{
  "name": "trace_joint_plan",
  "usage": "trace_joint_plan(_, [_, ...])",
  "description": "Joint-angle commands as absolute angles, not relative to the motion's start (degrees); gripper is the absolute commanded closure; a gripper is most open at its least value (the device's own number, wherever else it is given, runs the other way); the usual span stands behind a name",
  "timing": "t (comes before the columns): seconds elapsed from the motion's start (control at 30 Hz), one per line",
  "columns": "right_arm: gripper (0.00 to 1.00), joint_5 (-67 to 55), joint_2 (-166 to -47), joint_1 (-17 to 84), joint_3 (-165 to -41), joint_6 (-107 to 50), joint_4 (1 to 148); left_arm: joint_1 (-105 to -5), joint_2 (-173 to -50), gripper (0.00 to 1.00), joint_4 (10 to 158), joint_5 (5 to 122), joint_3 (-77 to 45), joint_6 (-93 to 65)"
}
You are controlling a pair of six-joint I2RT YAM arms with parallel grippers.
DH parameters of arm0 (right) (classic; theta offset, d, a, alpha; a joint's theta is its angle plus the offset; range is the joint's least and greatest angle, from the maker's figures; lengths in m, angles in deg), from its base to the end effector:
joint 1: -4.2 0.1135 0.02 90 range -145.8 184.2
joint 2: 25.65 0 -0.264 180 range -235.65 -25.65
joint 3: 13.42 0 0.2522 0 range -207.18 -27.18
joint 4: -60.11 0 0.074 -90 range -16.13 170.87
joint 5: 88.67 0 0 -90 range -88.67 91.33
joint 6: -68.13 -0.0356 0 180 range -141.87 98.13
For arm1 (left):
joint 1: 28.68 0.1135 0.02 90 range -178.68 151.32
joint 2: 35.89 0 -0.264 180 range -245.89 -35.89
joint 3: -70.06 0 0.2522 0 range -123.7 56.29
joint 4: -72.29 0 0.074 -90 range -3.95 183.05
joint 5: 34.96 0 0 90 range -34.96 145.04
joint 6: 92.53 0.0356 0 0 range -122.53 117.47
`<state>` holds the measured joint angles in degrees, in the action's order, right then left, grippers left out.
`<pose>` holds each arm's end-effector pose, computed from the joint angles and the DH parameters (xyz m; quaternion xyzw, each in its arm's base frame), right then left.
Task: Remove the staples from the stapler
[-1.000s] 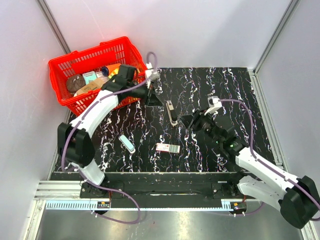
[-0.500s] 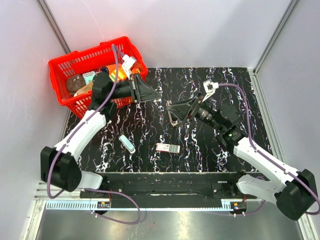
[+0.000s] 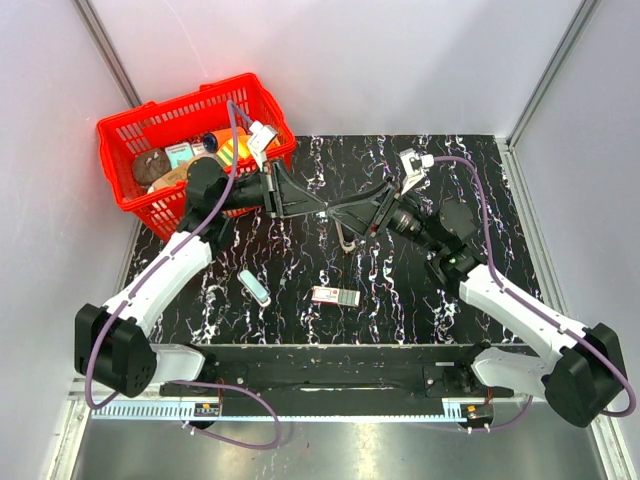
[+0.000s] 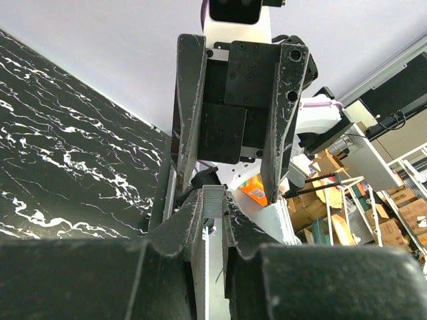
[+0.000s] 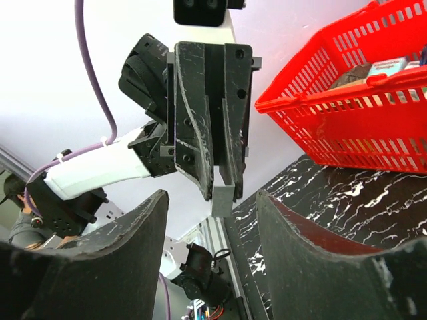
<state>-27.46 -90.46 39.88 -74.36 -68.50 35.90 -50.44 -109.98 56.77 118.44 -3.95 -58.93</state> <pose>0.1995 0.1643 0.3719 -0.1504 0.5702 0.6301 0.5052 0.2543 -0.1358 0.3910 0.2457 0.6165 -0.6738 0.3249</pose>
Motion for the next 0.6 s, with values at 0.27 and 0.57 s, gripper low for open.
trace_joint_plan(0.27, [0.46, -30.9, -91.7, 40.2, -76.0, -70.2, 30.8, -51.4, -110.9, 0.94, 55.6, 117.3, -6.9, -58.3])
trace_joint_plan(0.57, [0.48, -32.2, -92.2, 40.2, -74.8, -71.9, 29.8, -51.4, -111.4, 0.93, 54.8, 116.6, -9.2, -58.4])
